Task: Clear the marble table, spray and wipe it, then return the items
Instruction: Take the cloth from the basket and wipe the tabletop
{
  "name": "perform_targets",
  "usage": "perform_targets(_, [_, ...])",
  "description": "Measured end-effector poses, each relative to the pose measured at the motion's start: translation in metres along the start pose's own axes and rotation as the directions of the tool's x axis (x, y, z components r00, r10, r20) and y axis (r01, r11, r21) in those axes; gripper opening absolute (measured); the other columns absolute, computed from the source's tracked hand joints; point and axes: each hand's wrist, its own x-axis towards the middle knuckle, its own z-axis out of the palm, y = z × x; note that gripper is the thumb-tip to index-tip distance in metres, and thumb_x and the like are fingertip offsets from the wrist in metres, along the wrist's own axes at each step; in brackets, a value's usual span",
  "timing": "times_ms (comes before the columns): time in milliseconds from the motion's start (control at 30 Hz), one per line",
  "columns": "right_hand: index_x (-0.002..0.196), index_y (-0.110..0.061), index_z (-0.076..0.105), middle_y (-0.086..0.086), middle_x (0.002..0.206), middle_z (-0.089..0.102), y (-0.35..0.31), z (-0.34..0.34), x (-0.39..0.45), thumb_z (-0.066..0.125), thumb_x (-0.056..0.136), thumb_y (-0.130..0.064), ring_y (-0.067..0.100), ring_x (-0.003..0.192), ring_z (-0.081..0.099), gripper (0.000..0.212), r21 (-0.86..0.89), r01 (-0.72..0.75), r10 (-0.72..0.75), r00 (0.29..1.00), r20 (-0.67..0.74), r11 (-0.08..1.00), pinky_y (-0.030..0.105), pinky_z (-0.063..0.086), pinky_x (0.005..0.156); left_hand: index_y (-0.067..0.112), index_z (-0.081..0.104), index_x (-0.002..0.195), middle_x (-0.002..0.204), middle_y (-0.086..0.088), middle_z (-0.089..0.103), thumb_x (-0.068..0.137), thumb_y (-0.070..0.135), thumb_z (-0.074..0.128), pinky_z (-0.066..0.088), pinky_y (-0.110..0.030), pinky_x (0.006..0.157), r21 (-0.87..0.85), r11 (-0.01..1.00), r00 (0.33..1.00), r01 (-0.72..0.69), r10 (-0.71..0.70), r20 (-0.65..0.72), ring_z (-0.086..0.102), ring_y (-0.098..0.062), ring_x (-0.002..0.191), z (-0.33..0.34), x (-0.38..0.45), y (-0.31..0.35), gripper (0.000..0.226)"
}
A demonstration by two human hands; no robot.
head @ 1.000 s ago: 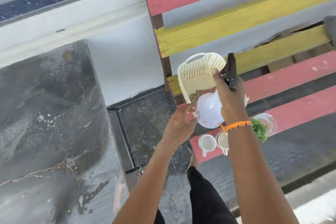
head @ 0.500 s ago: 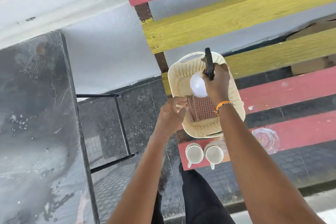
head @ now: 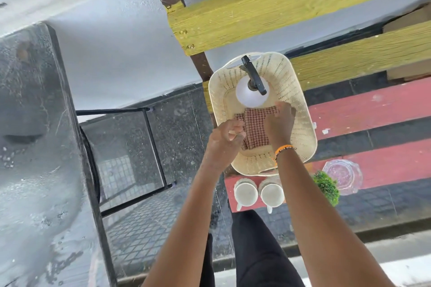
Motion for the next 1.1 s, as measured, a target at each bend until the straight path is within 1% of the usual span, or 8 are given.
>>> perform_targets(100, [0.141, 0.000, 0.022, 0.020, 0.146, 0.024, 0.026, 0.003, 0.009, 0.041, 0.081, 0.002, 0.042, 0.130, 0.029, 0.063, -0.211, -0.283, 0.309, 0.946, 0.102, 0.936, 0.046, 0.027, 0.110, 0.017, 0.058, 0.119, 0.110, 0.008, 0.058, 0.091, 0.018, 0.054, 0.043, -0.007, 0.075, 0.005, 1.000, 1.000, 0.012, -0.012, 0.005, 0.056, -0.006, 0.099, 0.003, 0.002, -0.001, 0.029])
perform_targets(200, [0.143, 0.003, 0.013, 0.023, 0.147, 0.023, 0.034, 0.010, 0.020, 0.048, 0.085, -0.004, 0.041, 0.134, 0.025, 0.068, -0.344, -0.314, 0.376, 0.918, 0.129, 0.885, 0.043, 0.024, 0.111, 0.016, 0.058, 0.119, 0.115, 0.005, 0.060, 0.091, 0.017, 0.054, 0.040, 0.003, 0.068, 0.004, 1.000, 1.000, 0.016, -0.016, 0.001, 0.056, -0.005, 0.095, 0.004, 0.002, -0.006, 0.028])
perform_targets(333, [0.101, -0.001, 0.056, 0.021, 0.118, 0.058, 0.036, 0.006, 0.030, 0.054, 0.084, -0.011, 0.036, 0.118, 0.049, 0.019, -0.438, -0.200, 0.283, 0.950, 0.131, 0.876, 0.039, 0.038, 0.098, 0.020, 0.056, 0.118, 0.120, 0.002, 0.058, 0.089, 0.020, 0.057, 0.038, 0.006, 0.063, 0.005, 1.000, 0.999, 0.025, -0.025, 0.024, 0.055, 0.000, 0.090, 0.004, -0.003, -0.014, 0.030])
perform_targets(400, [0.063, -0.009, 0.050, 0.010, 0.077, 0.061, 0.032, 0.001, 0.029, 0.056, 0.080, -0.011, 0.031, 0.094, 0.060, 0.019, -0.362, -0.145, 0.221, 0.959, 0.178, 0.921, 0.038, 0.046, 0.086, 0.019, 0.055, 0.119, 0.122, 0.001, 0.057, 0.087, 0.016, 0.059, 0.039, 0.005, 0.063, -0.010, 1.000, 0.999, 0.022, -0.021, 0.026, 0.057, -0.005, 0.094, 0.004, -0.007, -0.016, 0.032])
perform_targets(533, [0.072, -0.007, 0.055, 0.006, 0.068, 0.055, 0.004, -0.007, -0.008, 0.056, 0.078, -0.005, 0.020, 0.069, 0.054, 0.006, -0.049, -0.090, 0.101, 0.950, 0.296, 0.995, 0.028, 0.042, 0.055, 0.017, 0.051, 0.122, 0.125, -0.002, 0.056, 0.081, 0.009, 0.066, 0.044, 0.000, 0.071, -0.047, 0.998, 0.999, -0.043, 0.044, 0.016, 0.055, -0.009, 0.102, 0.001, -0.019, -0.023, 0.045])
perform_targets(767, [0.081, 0.001, 0.060, 0.011, 0.077, 0.065, -0.061, -0.008, -0.115, 0.058, 0.080, -0.016, 0.016, 0.067, 0.057, 0.017, 0.095, 0.163, -0.185, 0.931, 0.313, 0.982, 0.027, 0.045, 0.059, 0.020, 0.025, 0.143, 0.143, -0.003, 0.038, 0.064, 0.015, 0.082, 0.034, -0.030, 0.108, -0.119, 0.974, 0.977, -0.195, 0.203, 0.062, 0.037, -0.015, 0.132, -0.015, -0.045, -0.035, 0.098])
perform_targets(900, [0.085, -0.003, 0.065, 0.012, 0.089, 0.071, -0.085, 0.008, -0.169, 0.055, 0.088, -0.033, 0.021, 0.084, 0.069, 0.032, 0.183, 0.193, -0.258, 0.852, 0.456, 0.964, 0.038, 0.057, 0.080, 0.010, 0.053, 0.119, 0.094, 0.004, 0.063, 0.087, -0.001, 0.054, 0.049, -0.017, 0.067, -0.385, 0.901, 0.972, -0.198, 0.129, -0.198, 0.061, -0.013, 0.083, -0.051, -0.079, -0.044, 0.034])
perform_targets(1100, [0.093, -0.016, 0.068, 0.000, 0.102, 0.070, -0.098, 0.049, -0.247, 0.049, 0.092, -0.022, 0.013, 0.099, 0.062, 0.020, 0.133, 0.383, -0.394, 0.763, 0.512, 0.914, 0.037, 0.048, 0.095, 0.031, 0.062, 0.096, 0.100, 0.007, 0.067, 0.096, 0.024, 0.044, 0.052, -0.032, 0.079, -0.720, 0.676, 0.947, -0.156, -0.105, -0.304, 0.063, -0.014, 0.097, -0.123, -0.156, -0.104, 0.019])
